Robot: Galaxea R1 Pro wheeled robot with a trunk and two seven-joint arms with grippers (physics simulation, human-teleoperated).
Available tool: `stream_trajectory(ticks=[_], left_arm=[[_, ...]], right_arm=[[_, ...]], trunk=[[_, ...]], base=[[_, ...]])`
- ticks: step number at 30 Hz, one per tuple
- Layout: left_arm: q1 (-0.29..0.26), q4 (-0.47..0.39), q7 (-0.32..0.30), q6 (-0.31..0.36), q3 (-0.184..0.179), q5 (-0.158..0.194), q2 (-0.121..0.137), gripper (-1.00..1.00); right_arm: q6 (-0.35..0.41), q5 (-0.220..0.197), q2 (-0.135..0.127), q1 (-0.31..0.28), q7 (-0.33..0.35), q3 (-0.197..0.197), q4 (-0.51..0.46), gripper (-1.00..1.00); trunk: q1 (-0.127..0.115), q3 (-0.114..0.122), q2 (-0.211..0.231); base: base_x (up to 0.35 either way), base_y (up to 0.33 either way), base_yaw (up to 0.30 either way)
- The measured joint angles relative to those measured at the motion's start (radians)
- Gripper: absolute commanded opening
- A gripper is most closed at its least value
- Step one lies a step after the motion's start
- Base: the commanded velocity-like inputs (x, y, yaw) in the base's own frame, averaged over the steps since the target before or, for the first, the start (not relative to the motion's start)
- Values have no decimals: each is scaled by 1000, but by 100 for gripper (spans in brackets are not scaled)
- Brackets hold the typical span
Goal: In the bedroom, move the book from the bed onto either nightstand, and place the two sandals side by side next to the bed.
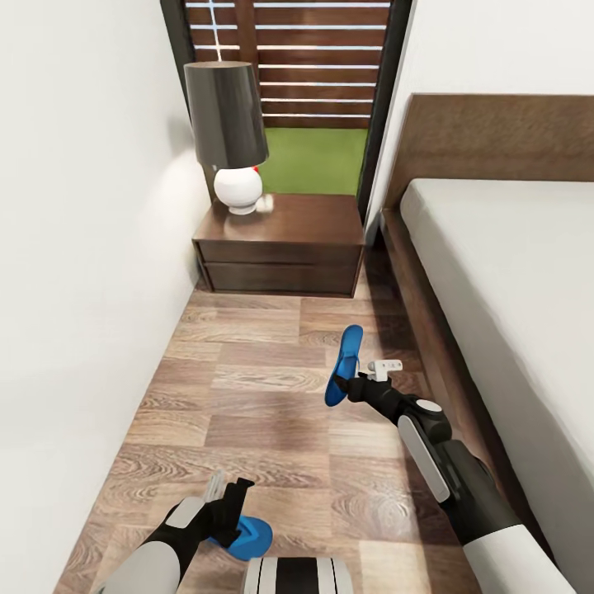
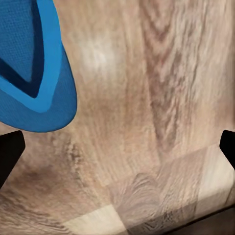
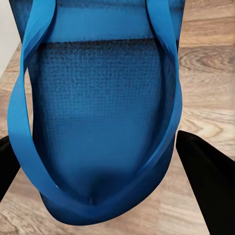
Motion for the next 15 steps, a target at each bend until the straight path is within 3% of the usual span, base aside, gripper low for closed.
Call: stream_trajectory(ticks=[11, 15], left_arm=[[0, 0, -1, -1, 0, 0, 0, 100], [0, 0, -1, -2, 0, 0, 0, 100]], right_arm=[[1, 0, -3, 0, 0, 0, 0, -100], [2, 0, -3, 0, 0, 0, 0, -100]], trunk=[[0, 0, 0], [2, -15, -1]], base=[[3, -1, 0], [0, 0, 0]])
